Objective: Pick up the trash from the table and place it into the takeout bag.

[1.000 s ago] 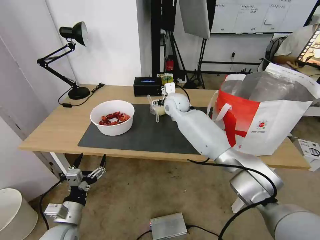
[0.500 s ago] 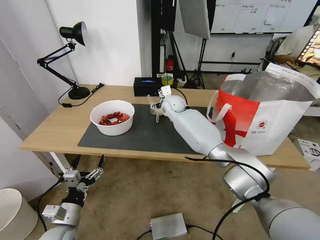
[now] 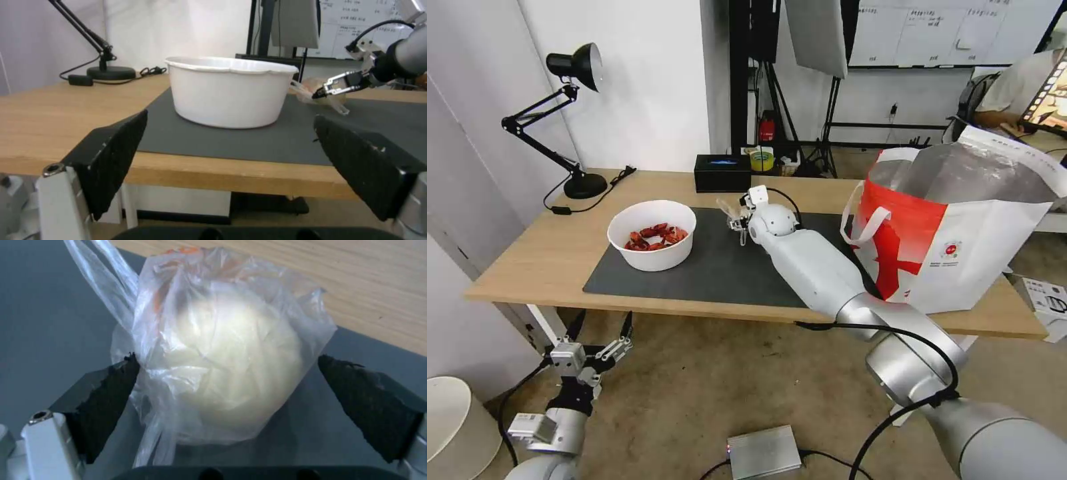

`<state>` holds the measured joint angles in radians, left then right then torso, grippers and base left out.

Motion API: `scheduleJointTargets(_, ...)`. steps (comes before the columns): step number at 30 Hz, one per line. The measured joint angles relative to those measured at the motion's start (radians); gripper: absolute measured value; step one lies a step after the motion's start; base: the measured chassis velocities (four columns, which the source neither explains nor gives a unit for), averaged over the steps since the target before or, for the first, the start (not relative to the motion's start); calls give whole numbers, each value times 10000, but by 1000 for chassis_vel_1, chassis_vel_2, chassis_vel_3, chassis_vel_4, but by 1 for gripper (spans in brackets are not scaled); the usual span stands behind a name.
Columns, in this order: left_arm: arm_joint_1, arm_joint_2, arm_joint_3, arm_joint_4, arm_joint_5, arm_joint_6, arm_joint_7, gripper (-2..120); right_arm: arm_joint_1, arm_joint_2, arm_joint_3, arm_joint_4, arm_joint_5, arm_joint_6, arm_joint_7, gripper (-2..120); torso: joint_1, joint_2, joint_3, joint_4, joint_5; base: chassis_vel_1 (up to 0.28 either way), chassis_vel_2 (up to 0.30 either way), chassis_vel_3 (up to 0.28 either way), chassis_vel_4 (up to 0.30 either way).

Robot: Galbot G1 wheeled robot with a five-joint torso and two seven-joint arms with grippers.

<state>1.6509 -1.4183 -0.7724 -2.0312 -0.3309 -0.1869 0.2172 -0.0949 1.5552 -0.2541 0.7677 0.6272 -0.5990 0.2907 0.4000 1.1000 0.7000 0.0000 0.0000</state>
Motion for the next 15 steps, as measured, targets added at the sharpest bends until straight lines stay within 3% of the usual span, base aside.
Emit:
scheduleJointTargets(4, 4, -22, 0, 0, -1, -4, 0, 100, -16, -6, 0, 0, 1, 1, -1, 96, 0, 0, -1, 0, 0, 0, 0, 0, 0)
scheduleJointTargets(15, 87, -105, -66, -47, -2, -35, 19, 100, -109, -83, 52, 105, 77, -18, 81, 53, 0, 0, -1, -1, 0, 0, 0, 0, 0)
